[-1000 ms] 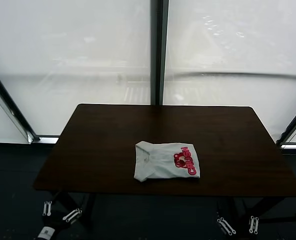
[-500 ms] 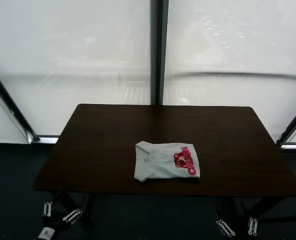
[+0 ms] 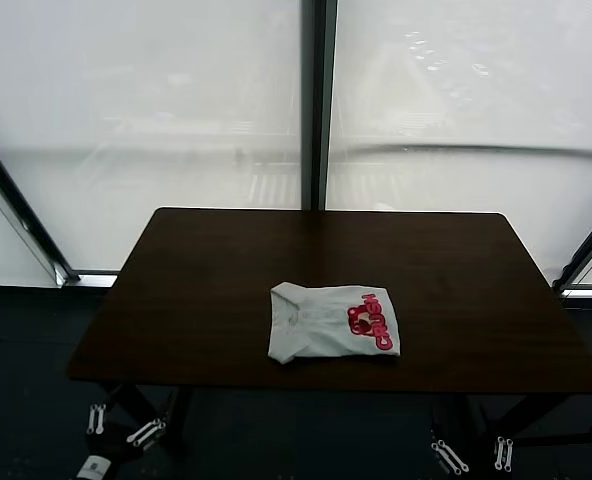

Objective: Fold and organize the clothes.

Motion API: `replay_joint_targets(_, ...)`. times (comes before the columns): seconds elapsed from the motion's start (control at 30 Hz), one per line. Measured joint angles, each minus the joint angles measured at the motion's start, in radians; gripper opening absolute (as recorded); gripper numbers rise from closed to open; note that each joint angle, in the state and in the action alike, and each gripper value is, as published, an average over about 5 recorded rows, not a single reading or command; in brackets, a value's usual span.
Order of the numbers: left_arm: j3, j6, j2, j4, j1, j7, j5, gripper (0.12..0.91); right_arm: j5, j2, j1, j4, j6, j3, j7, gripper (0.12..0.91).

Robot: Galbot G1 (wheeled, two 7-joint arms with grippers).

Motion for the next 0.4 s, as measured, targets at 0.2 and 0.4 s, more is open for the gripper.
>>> replay_joint_targets(0.2, 0.000, 0.000, 0.000, -0.001, 0.000, 0.001, -0.004, 0.907, 0.007, -0.002, -0.001, 0.000, -0.007, 0.000, -0.002, 0.907)
replay_joint_targets(0.4, 0.000, 0.000, 0.000, -0.001, 0.000, 0.003, -0.006, 0.907, 0.008, -0.002, -0.001, 0.000, -0.008, 0.000, -0.002, 0.907)
